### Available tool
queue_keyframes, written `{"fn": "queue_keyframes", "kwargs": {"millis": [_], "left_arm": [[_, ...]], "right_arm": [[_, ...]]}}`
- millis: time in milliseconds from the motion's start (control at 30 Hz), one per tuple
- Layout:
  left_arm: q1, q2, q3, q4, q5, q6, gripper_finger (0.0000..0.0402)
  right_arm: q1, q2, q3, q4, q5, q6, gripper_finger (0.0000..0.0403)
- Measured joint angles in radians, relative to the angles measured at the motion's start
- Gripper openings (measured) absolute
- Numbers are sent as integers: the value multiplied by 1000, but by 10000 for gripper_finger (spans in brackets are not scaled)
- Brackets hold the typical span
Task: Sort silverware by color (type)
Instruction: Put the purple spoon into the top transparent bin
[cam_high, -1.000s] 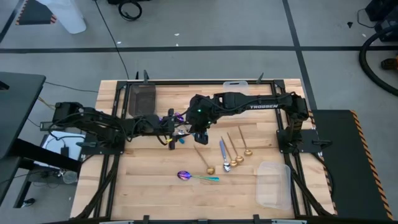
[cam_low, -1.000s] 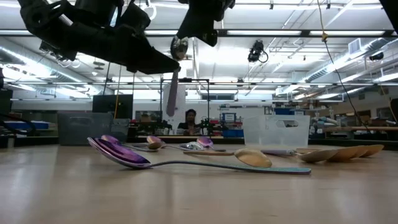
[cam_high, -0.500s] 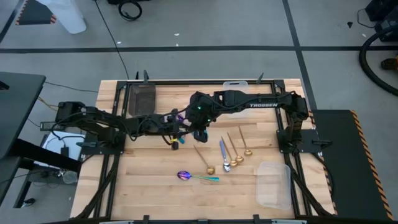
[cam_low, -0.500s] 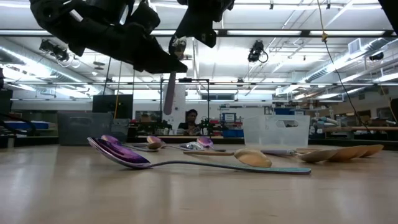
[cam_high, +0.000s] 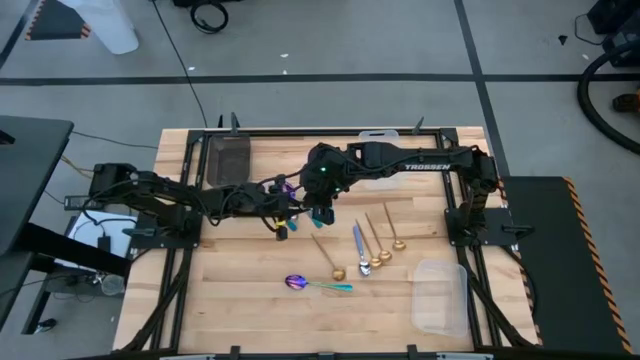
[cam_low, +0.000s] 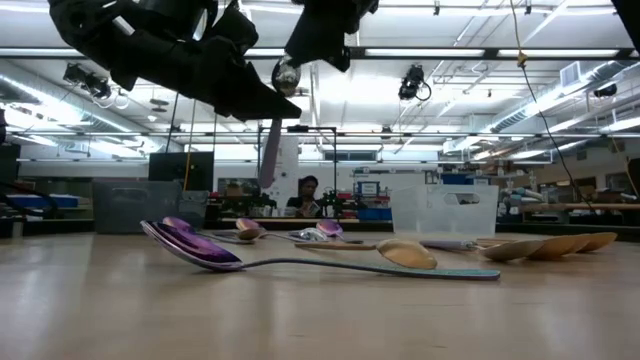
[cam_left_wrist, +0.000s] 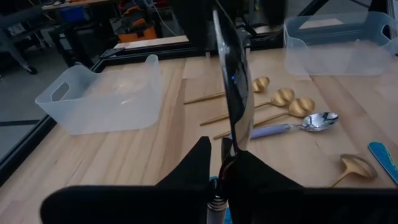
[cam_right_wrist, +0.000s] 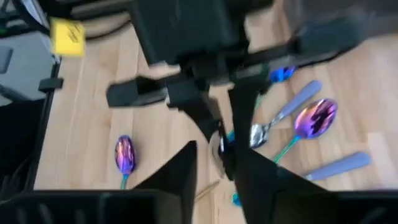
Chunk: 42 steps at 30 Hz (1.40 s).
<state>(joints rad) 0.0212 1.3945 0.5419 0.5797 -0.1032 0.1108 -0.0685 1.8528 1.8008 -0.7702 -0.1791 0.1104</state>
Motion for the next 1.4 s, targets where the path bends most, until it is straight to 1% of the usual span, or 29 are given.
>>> {"fn": "queue_keyframes", "kwargs": {"millis": [167,333,433,567,733,867,1033,1267,1400], "left_arm": [[0,0,0,-2,0,0,31],[0,-10,0,-1,1,1,31],[0,-29,-4,4,1,1,31],[-3,-96,-54,28,2,2,31],[-1,-188,-120,56,1,4,31],[2,-225,-126,67,-4,6,31],[2,-231,-125,99,-8,13,31],[2,-232,-125,184,-8,13,31],[2,-232,-125,216,-6,11,31]], "right_arm": [[13,-26,0,-4,64,-12,173],[34,-56,-25,3,153,-44,197],[38,-65,-47,33,177,-47,200],[48,-96,-94,105,220,-56,197],[63,-120,-206,230,276,-67,195],[62,-142,-295,366,315,-98,195],[63,-169,-395,535,352,-135,194],[64,-199,-532,710,346,-150,194],[65,-205,-579,789,332,-162,194]]}}
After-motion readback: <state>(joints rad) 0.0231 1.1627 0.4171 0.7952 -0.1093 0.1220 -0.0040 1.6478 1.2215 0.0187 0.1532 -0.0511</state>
